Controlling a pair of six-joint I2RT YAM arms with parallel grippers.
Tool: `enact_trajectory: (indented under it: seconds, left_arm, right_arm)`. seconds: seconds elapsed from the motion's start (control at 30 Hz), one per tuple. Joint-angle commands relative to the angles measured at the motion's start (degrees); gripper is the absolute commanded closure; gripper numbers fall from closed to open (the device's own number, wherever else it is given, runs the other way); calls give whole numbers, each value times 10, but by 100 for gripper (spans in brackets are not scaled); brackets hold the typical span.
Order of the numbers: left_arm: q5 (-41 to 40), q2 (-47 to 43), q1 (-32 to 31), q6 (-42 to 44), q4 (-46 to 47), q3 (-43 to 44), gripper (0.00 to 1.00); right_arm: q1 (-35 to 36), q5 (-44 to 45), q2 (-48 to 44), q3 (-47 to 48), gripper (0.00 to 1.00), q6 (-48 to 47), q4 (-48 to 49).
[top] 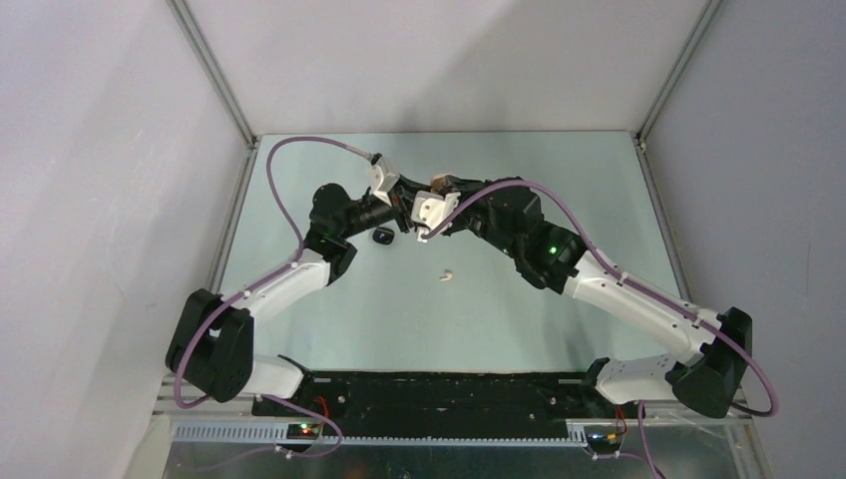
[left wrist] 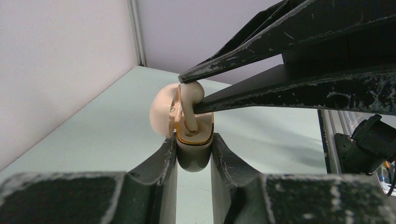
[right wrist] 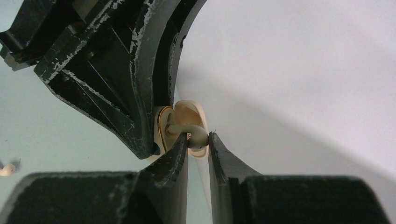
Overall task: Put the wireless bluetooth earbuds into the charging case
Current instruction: Insert the left earbud into the left side groove of the charging case.
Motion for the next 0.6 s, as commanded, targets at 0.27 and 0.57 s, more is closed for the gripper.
enact_trajectory:
  seconds: [0.27,0.57]
  left_arm:
    - [-7,-16,-5,5,16,17,100]
    - [-17,-15,-5,-3,13,20,100]
  right_arm:
    - [12,9,9,27,100,2,37]
    - [12,3,9,27,100,-4,28]
